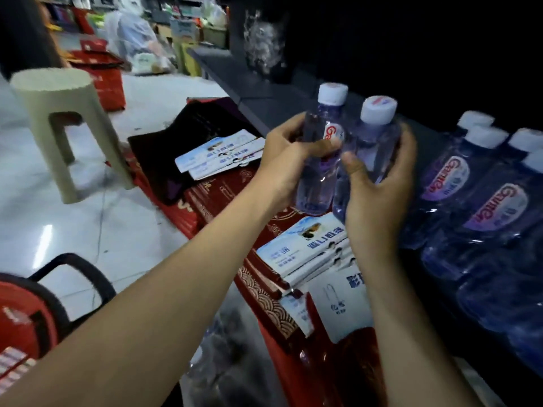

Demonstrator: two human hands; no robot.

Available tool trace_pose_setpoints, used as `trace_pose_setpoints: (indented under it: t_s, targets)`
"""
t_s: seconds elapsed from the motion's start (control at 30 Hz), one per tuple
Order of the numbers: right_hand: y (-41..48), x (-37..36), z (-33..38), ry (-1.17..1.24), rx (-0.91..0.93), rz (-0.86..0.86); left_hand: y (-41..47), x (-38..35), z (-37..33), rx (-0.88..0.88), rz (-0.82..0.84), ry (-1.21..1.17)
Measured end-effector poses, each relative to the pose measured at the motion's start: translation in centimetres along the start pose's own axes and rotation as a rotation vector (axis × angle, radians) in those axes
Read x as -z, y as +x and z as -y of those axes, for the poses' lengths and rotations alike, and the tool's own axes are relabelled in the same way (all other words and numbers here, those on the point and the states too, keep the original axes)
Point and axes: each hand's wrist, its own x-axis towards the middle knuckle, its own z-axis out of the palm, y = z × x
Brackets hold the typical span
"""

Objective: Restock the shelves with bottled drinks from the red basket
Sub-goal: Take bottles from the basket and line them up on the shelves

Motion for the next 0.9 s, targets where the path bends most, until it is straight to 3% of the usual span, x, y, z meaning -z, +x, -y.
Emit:
trace_pose_setpoints:
  t_s: [0.57, 0.9]
  targets:
    - [4.7, -1.7, -5.0, -0.401, -0.036, -0.238, 5.4, -2.8, 4.3, -0.028, 0.089, 0.012]
    - [7.1, -1.7, -5.8, -0.285, -0.12, -0.328, 7.8, -2.7, 5.8, 0.001, 0.188, -0.037]
